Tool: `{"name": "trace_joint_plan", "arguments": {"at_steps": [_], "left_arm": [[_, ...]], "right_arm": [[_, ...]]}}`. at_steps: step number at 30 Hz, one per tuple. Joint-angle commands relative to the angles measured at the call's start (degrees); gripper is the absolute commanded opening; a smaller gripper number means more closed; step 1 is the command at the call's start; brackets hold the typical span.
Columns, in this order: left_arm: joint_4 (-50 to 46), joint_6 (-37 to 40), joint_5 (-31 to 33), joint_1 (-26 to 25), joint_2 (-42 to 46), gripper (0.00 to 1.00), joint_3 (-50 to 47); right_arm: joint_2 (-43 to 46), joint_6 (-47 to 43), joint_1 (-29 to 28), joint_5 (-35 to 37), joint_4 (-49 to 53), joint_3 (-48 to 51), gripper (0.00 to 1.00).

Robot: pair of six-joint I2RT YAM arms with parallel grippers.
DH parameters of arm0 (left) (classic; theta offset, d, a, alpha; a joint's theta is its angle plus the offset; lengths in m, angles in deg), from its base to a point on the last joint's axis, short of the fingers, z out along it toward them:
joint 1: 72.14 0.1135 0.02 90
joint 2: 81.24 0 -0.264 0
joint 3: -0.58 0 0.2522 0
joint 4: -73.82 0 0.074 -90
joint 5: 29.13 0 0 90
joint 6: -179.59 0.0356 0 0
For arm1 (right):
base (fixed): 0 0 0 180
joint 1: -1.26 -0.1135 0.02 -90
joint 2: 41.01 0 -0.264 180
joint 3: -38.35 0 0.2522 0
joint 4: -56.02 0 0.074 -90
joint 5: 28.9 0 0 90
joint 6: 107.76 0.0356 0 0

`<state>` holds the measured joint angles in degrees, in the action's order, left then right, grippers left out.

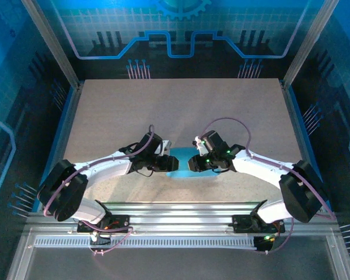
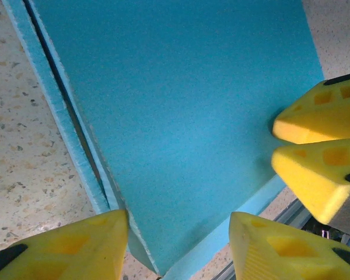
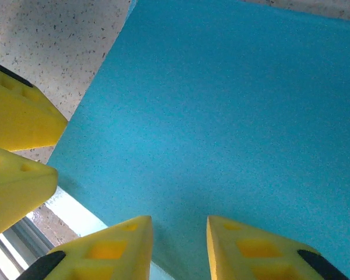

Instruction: Fold the paper box

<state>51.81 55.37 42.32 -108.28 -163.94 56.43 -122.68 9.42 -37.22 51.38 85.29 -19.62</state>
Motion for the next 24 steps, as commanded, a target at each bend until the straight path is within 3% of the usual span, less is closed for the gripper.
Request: {"name": "trace_joint_plan", "arguments": {"at_steps": [1,14,24], "left_arm": [[1.1,-1.72,-1.64,-0.25,0.01,0.5,0.82],[-1.43,-1.62,-0.76,-0.24,1.75,0.5,2.21],[-6.42,-0.59,3.69,-0.42,1.22,0.5,3.57]], "right_arm": [[-1.73,0.45,-1.28,1.69,-0.12,0.86,0.31],[-5.04,0.1,-2.96,4.44,-1.02,0.88,0.29],[2.06,0.38,-2.15,1.35,-1.19,0.61,0.32]]}}
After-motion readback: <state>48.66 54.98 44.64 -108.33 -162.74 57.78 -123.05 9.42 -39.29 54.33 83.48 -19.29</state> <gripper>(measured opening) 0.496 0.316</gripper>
